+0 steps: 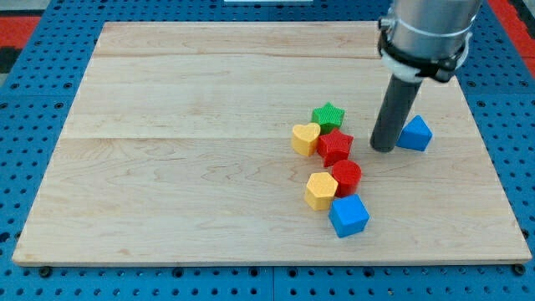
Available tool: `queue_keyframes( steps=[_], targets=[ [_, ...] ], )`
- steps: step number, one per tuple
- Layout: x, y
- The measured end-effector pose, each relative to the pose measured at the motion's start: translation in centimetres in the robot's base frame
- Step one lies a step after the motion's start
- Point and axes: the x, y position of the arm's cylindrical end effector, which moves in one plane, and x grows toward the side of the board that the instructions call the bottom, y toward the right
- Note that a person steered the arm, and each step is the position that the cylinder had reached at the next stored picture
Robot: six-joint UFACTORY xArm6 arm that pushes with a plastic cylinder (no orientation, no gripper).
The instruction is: Push the blue triangle top right side
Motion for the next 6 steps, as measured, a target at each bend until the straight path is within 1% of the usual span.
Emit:
queue_keyframes(
  steps=[1, 2, 4, 6],
  targets=[
    [2.1, 3.3],
    [-0.7, 5.7],
    [-8.8, 6.2],
    [-18.7, 6.3]
  ],
)
